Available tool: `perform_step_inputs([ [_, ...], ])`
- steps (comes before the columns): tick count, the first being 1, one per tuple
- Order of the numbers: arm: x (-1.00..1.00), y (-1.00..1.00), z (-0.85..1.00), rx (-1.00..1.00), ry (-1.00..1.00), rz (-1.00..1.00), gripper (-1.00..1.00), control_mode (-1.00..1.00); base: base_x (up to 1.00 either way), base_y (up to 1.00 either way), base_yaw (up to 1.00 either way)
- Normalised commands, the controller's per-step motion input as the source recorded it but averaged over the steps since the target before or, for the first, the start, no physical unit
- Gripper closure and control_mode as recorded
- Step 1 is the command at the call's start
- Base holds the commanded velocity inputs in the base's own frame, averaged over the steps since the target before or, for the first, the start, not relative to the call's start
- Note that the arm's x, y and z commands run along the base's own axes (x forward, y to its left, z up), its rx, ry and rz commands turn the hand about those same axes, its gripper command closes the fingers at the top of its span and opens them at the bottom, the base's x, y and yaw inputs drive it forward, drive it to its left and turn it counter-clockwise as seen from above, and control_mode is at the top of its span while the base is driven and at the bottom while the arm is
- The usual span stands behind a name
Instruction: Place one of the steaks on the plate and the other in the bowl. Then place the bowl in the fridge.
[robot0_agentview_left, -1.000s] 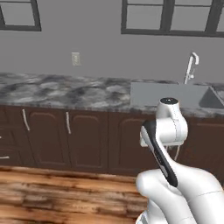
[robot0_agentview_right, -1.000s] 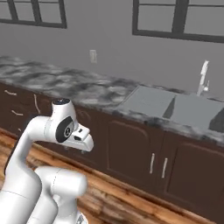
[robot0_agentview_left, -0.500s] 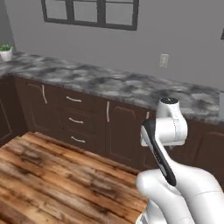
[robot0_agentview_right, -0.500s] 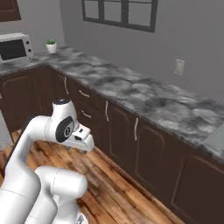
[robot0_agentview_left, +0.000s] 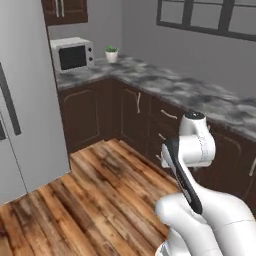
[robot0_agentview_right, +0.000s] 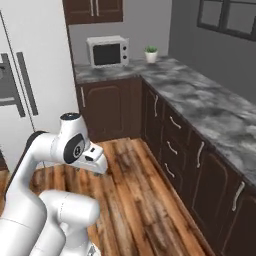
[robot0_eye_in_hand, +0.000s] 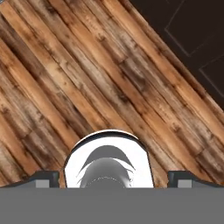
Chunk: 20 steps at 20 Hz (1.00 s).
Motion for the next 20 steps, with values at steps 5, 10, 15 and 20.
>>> perform_step_inputs([
  [5,0.00,0.00,0.00,0.00,0.00,0.00,-1.00,1.00,1.00,0.38,0.44],
  [10,0.00,0.00,0.00,0.00,0.00,0.00,-1.00,1.00,0.62,0.63,0.02],
  [15,0.00,0.00,0.00,0.00,0.00,0.00,-1.00,1.00,0.40,0.82,0.47],
  [20,0.00,0.00,0.00,0.00,0.00,0.00,-1.00,1.00,0.34,0.06,0.58],
])
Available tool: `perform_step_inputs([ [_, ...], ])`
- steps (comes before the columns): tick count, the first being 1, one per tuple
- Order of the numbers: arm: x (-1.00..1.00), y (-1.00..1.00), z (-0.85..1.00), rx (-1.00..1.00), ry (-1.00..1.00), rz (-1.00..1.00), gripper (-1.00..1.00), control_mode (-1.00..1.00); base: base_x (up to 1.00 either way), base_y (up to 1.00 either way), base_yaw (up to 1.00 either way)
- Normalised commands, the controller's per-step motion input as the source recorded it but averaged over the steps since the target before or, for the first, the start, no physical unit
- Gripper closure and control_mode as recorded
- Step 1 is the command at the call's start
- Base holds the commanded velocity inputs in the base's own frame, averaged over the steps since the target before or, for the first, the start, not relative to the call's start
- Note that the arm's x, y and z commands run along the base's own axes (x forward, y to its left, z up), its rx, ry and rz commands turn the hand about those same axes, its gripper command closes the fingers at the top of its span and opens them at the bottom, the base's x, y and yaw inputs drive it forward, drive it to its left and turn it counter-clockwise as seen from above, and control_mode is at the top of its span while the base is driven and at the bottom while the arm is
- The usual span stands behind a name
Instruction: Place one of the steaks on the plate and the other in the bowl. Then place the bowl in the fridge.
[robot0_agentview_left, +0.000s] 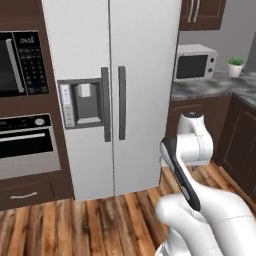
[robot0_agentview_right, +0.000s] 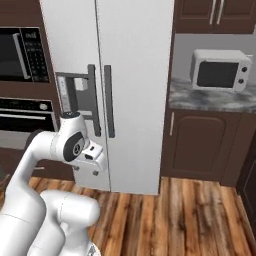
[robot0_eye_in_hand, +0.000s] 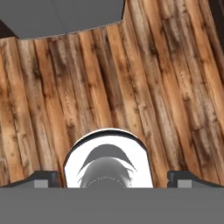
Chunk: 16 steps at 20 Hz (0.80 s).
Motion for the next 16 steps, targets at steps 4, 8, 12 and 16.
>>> perform_step_inputs([
  [4,0.00,0.00,0.00,0.00,0.00,0.00,-1.00,1.00,0.05,-0.06,0.04],
  [8,0.00,0.00,0.00,0.00,0.00,0.00,-1.00,1.00,0.57,0.56,-0.05],
  [12,0.00,0.00,0.00,0.00,0.00,0.00,-1.00,1.00,0.56,0.60,-0.06],
  [16,0.00,0.00,0.00,0.00,0.00,0.00,-1.00,1.00,0.34,0.00,-0.02],
])
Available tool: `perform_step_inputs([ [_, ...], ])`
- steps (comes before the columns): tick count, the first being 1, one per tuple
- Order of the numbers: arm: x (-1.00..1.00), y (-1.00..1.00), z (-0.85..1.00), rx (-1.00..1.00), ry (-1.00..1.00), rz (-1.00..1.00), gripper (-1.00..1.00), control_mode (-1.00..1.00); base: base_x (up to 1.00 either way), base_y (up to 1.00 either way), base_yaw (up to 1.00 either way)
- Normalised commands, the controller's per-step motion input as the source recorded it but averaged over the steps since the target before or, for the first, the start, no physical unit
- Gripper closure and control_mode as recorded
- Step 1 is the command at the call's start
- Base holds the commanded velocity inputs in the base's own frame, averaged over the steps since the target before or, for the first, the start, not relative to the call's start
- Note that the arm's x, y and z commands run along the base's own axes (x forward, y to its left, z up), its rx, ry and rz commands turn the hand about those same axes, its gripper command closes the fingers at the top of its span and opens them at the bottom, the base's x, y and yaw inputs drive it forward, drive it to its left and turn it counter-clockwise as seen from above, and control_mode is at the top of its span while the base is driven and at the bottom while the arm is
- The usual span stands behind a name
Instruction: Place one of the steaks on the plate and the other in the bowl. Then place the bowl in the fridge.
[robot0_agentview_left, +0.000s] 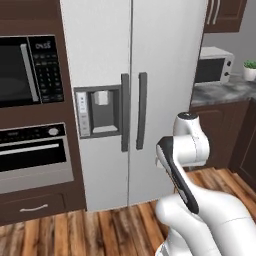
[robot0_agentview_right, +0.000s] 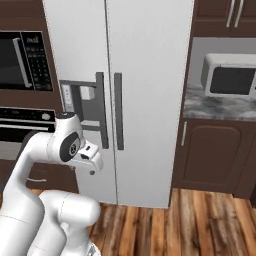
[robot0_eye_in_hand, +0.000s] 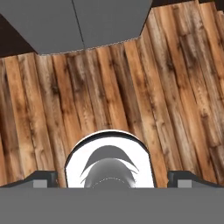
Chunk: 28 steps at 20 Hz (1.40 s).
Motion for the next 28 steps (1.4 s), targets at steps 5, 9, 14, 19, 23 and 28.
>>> perform_step_inputs([
  [5,0.00,0.00,0.00,0.00,0.00,0.00,-1.00,1.00,0.39,-0.05,-0.01],
  [9,0.00,0.00,0.00,0.00,0.00,0.00,-1.00,1.00,0.53,0.01,0.00],
  [14,0.00,0.00,0.00,0.00,0.00,0.00,-1.00,1.00,0.29,0.00,0.00],
  [19,0.00,0.00,0.00,0.00,0.00,0.00,-1.00,1.00,0.13,0.00,0.02],
  [23,0.79,-0.08,0.00,0.04,-0.42,0.21,-1.00,-1.00,0.00,0.00,0.00],
  [28,0.94,-0.01,0.07,0.01,-0.28,0.17,-1.00,-1.00,0.00,0.00,0.00],
])
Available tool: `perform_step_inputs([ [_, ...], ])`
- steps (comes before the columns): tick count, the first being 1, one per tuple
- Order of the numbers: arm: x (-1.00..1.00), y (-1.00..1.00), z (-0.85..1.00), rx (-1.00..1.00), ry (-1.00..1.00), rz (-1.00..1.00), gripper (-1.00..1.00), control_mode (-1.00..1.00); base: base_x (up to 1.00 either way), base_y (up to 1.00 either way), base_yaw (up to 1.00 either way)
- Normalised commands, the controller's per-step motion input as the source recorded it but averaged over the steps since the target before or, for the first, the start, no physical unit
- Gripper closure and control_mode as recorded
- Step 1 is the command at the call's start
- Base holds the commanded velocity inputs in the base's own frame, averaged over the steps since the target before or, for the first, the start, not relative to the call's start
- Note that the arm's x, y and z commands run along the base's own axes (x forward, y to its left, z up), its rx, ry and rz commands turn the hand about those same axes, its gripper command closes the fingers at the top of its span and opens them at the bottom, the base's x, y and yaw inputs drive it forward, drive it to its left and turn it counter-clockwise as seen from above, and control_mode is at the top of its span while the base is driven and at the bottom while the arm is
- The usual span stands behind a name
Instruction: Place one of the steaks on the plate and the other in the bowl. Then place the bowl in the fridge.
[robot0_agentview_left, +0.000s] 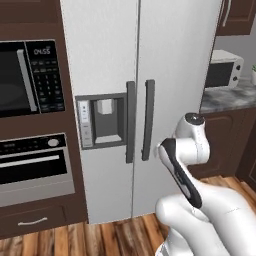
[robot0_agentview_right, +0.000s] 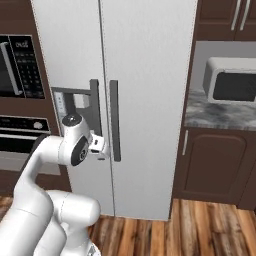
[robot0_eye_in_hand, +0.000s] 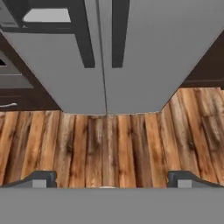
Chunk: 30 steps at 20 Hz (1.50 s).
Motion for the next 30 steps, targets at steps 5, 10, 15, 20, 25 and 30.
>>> perform_step_inputs([
  [5,1.00,0.16,0.19,0.00,-0.15,0.00,-1.00,-1.00,0.00,0.00,0.00],
  [10,0.93,0.03,0.04,0.00,-0.03,-0.01,-1.00,-1.00,0.00,0.00,0.00],
  [15,0.58,-0.01,0.29,-0.01,-0.01,0.00,-1.00,-1.00,0.00,0.00,0.00],
  [20,0.32,-0.12,-0.04,0.00,-0.07,0.00,-1.00,-1.00,0.00,0.00,0.00],
  [25,0.23,-0.19,-0.01,0.00,0.00,-0.01,-1.00,-1.00,0.00,0.00,0.00],
  [30,0.56,0.02,-0.03,0.00,-0.06,0.00,-1.00,-1.00,0.00,0.00,0.00],
])
